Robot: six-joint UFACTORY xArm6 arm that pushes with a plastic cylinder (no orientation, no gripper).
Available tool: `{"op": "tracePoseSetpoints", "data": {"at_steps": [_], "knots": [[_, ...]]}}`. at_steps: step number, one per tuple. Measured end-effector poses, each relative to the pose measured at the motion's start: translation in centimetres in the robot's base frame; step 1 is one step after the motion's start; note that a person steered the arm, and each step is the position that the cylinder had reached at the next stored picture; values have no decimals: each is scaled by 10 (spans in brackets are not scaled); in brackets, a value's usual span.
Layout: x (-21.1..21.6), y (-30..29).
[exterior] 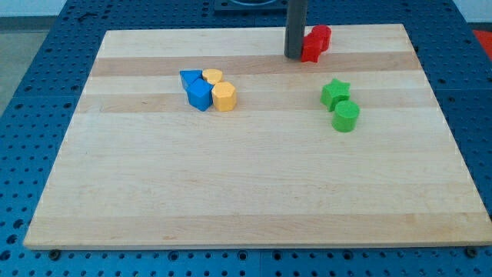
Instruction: Push the yellow hexagon closer to the red star
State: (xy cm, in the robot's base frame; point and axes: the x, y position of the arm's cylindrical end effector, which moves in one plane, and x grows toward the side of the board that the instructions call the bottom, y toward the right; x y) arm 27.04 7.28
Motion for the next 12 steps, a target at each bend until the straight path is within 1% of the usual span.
{"op": "tracePoseSetpoints", "data": {"at_steps": [2,3,4,5,6,7,10,11,12], "knots": [[0,5],[73,1],[159,-26],[179,-108],[163,-165],[147,-168],[116,-94],[96,-93],[93,-93]]}}
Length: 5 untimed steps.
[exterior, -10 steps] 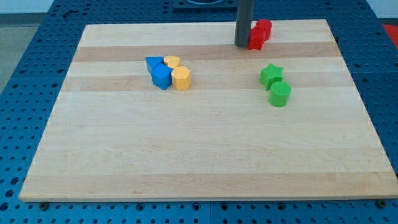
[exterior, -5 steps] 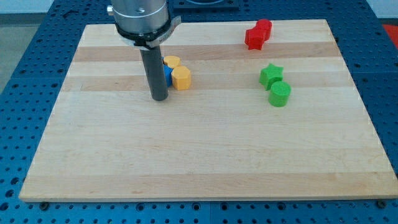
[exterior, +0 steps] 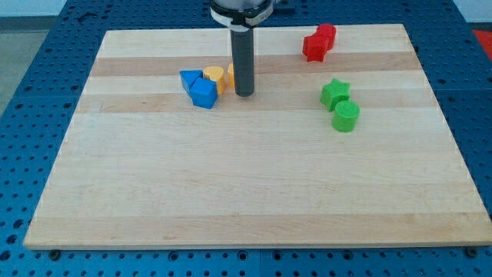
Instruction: Push the yellow hexagon closer to the red star
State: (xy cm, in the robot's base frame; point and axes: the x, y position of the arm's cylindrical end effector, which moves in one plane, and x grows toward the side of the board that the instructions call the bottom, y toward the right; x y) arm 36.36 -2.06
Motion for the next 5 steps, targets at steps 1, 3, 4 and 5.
{"op": "tracePoseSetpoints", "data": {"at_steps": [1,3,4,5], "knots": [[-8,-2],[-15,-41],[-34,-45],[-47,-38]]}}
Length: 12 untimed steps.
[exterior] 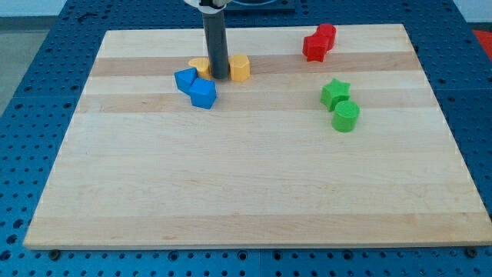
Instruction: Push the yellow hexagon closer to the red star
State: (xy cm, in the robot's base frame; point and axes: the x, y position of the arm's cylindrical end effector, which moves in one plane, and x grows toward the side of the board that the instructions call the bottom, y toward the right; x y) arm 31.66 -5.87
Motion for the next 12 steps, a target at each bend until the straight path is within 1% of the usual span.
{"op": "tracePoseSetpoints", "data": {"at_steps": [2,3,4,5,6,7,8,10,11,12], "knots": [[-2,52],[-12,58],[-12,63],[-4,71],[15,82],[16,99],[8,112],[-43,108],[-40,101],[-41,80]]}}
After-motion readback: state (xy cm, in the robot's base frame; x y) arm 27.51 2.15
